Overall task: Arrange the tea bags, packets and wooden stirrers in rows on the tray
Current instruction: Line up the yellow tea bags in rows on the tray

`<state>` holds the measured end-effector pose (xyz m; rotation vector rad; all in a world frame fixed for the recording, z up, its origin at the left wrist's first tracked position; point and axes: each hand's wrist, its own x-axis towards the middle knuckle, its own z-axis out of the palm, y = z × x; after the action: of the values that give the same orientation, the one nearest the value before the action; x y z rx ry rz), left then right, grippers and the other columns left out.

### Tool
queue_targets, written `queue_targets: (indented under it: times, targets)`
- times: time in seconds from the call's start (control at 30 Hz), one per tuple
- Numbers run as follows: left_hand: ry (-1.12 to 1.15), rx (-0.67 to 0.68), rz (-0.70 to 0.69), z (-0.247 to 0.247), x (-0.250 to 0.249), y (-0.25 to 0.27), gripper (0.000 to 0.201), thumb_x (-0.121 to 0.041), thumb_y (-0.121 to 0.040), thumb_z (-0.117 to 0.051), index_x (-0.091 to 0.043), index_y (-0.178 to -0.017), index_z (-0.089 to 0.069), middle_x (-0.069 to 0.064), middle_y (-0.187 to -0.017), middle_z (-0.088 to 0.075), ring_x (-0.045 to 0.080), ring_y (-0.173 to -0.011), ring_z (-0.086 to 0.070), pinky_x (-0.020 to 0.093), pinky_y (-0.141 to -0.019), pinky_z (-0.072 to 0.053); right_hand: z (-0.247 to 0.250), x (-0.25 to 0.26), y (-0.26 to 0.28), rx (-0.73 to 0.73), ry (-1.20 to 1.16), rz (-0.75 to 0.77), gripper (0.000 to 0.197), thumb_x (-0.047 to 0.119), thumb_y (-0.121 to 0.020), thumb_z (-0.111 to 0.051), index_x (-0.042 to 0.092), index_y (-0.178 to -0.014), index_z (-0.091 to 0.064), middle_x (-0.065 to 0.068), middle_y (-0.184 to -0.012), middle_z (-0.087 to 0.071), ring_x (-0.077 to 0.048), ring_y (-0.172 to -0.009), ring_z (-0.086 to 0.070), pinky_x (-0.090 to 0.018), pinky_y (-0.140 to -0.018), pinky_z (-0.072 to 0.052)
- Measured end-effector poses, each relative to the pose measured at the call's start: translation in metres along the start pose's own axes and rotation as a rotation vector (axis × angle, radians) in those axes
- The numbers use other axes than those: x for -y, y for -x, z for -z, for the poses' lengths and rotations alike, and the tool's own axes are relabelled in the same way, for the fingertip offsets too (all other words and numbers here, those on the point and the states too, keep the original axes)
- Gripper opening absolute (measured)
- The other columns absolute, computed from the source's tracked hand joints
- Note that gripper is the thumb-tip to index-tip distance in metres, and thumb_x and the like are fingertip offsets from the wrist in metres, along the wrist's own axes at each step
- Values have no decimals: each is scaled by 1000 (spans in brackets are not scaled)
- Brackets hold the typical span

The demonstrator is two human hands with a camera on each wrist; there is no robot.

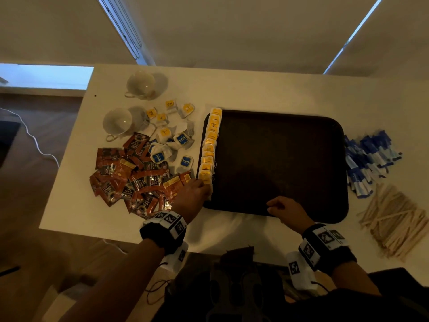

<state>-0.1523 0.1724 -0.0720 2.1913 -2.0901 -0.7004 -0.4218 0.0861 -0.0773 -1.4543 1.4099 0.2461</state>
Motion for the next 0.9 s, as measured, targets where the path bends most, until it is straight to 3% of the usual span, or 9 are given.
queue_targets:
  times: [0.1, 0.23, 0.37, 0.47, 0.53, 0.6, 0.67, 0.77, 0.9]
  targets:
    - [3, 45, 25, 0, 1, 0, 22, -18, -92, -53, -14, -112, -63, 7, -115, -57, 25, -106, -48, 32, -82, -36, 0, -2, -1, -4, 9, -3, 19, 18, -92, -58, 13, -110, -61, -3, -104, -60, -13, -93, -54, -26, -74, -41]
    - [10, 9, 19, 0, 4, 1, 18, -18, -87, -59, -14, -104, -66, 9, -105, -61, 30, -99, -54, 38, -79, -40, -1, -1, -1, -17, -2, -10, 14, 17, -92, -58, 15, -105, -61, -1, -98, -59, -12, -89, -54, -26, -72, -41]
    - [42, 53, 52, 12, 7, -2, 23, -27, -93, -51, -16, -109, -63, 4, -112, -58, 22, -106, -51, 33, -85, -40, -2, 0, 2, -27, -19, 11, 10, 15, -92, -57, 17, -102, -59, 0, -97, -59, -10, -85, -54, -19, -65, -39]
    - [215, -113, 184, 38, 19, -12, 20, -23, -92, -54, -13, -106, -64, 3, -106, -56, 21, -103, -49, 32, -82, -41, -1, 1, 11, -98, -54, 86, 7, 14, -93, -56, 20, -93, -60, 2, -95, -61, -9, -84, -56, -16, -63, -40]
    - [354, -245, 314, 58, 41, -20, 14, -20, -89, -58, -13, -100, -64, 2, -100, -56, 19, -96, -51, 31, -78, -42, 0, 1, 19, -134, -58, 114, 11, 17, -94, -55, 22, -86, -61, 1, -91, -63, -12, -83, -59, -20, -64, -43]
    - [408, -396, 421, 75, 70, -30, 12, -14, -87, -60, -9, -96, -65, 8, -97, -61, 25, -93, -57, 34, -76, -45, 5, 1, 27, -116, -67, 72, 11, 21, -94, -55, 19, -85, -61, -4, -85, -63, -18, -78, -60, -24, -63, -46]
    - [453, -461, 524, 91, 96, -46, 15, -12, -88, -60, -3, -99, -64, 14, -99, -62, 30, -95, -58, 34, -78, -44, 10, 0, 30, -87, -78, 11, 11, 21, -93, -56, 16, -85, -62, -7, -83, -64, -21, -74, -60, -24, -61, -46]
    - [472, -299, 634, 106, 126, -76, 31, -21, -89, -62, -1, -111, -59, 16, -111, -60, 30, -103, -55, 33, -82, -41, 16, -2, 30, -102, -116, -75, 9, 14, -89, -62, 12, -80, -63, -11, -76, -65, -20, -68, -59, -26, -58, -45]
    - [330, -1, 543, 108, 144, -104, 44, -38, -84, -63, -6, -113, -63, 17, -114, -62, 34, -104, -57, 38, -88, -44, 21, 1, 24, -141, -145, -171, 7, 15, -86, -66, 11, -81, -63, -12, -77, -65, -23, -70, -59, -28, -58, -44]
